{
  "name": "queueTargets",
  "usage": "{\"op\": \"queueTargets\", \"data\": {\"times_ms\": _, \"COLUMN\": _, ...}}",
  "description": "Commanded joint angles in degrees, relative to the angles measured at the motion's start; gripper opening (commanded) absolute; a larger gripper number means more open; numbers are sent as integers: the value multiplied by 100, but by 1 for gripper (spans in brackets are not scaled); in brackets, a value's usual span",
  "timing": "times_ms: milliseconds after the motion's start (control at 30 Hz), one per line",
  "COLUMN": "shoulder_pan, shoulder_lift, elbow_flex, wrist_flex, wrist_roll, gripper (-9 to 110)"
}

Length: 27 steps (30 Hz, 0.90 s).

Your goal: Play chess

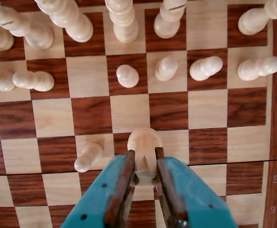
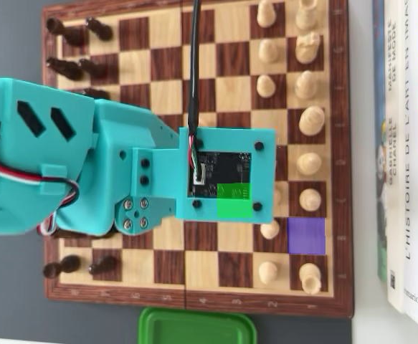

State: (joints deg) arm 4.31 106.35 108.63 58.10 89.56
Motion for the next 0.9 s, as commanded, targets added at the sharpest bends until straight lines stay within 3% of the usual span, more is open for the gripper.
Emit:
{"op": "queueTargets", "data": {"times_ms": 0, "shoulder_pan": -35, "shoulder_lift": 246, "elbow_flex": 70, "wrist_flex": -264, "wrist_roll": 44, "gripper": 4}}
{"op": "queueTargets", "data": {"times_ms": 867, "shoulder_pan": 554, "shoulder_lift": -1301, "elbow_flex": -694, "wrist_flex": -633, "wrist_roll": -290, "gripper": 4}}
